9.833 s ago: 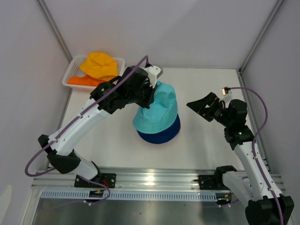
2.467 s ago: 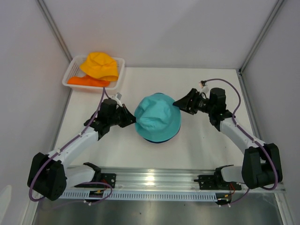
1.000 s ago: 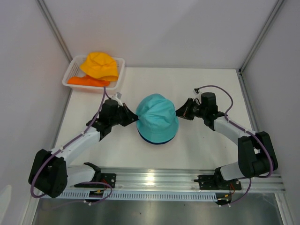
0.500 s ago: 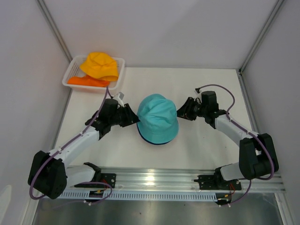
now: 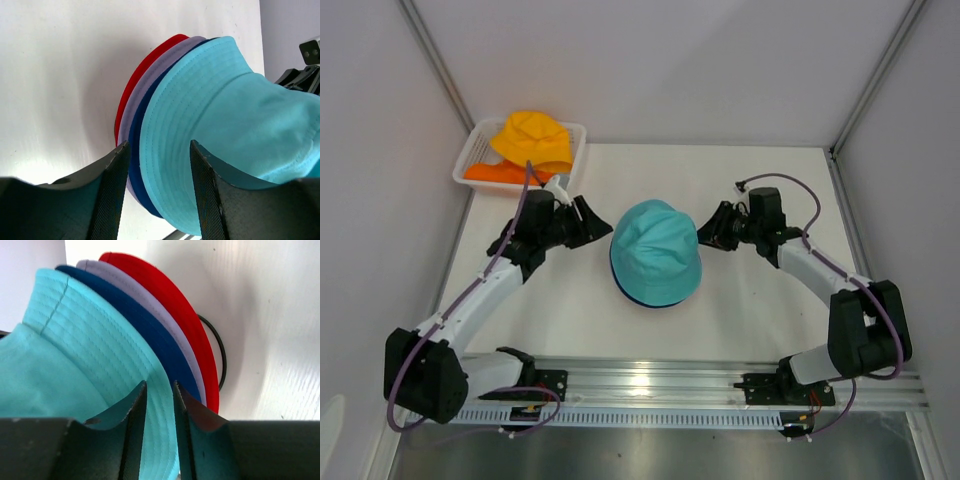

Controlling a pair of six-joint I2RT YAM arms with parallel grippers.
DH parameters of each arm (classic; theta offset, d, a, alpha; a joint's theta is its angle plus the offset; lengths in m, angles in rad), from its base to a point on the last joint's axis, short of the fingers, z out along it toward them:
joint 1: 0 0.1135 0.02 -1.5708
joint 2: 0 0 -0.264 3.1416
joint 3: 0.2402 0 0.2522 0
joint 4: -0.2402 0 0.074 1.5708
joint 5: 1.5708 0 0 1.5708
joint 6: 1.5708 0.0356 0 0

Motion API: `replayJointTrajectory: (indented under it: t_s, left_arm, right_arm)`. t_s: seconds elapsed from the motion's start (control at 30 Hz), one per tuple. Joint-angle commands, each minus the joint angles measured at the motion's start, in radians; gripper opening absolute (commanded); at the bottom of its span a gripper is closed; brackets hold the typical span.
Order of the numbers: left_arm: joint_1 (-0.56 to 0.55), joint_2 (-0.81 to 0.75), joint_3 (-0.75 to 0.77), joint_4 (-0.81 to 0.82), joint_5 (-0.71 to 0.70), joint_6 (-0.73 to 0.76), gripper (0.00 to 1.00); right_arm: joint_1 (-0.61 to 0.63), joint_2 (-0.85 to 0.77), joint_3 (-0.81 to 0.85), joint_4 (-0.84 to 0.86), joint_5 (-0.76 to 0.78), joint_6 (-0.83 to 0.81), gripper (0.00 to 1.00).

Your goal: Stack the hats

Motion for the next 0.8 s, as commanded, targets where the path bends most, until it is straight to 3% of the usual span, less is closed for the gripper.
replayJointTrajectory:
  t_s: [0.0, 0.17, 0.23, 0.5, 0.77]
  left_arm:
    - [0.02, 0.054, 0.043, 0.083, 0.07, 0.025, 0.55]
    - [0.031, 0.141, 0.075, 0.145, 0.158, 0.043, 0.54]
    - [0.031, 0.155, 0.083, 0.156, 0.175, 0.042, 0.53]
    - [0.034, 0.207, 0.112, 0.157, 0.15, 0.058, 0.58]
    - [0.051, 0.264, 0.11, 0.193, 0.178, 0.042, 0.6]
  right_arm:
    - [0.001, 0.045, 0.07, 0.051, -0.03, -0.018, 0.31]
    - [0.001, 0.116, 0.136, 0.048, -0.071, -0.038, 0.12]
    - [0.001, 0.145, 0.17, 0.049, -0.094, -0.03, 0.09]
    - [0.024, 0.261, 0.274, 0.046, -0.133, -0.022, 0.06]
    - [0.076, 0.418, 0.499, -0.034, -0.16, -0.047, 0.06]
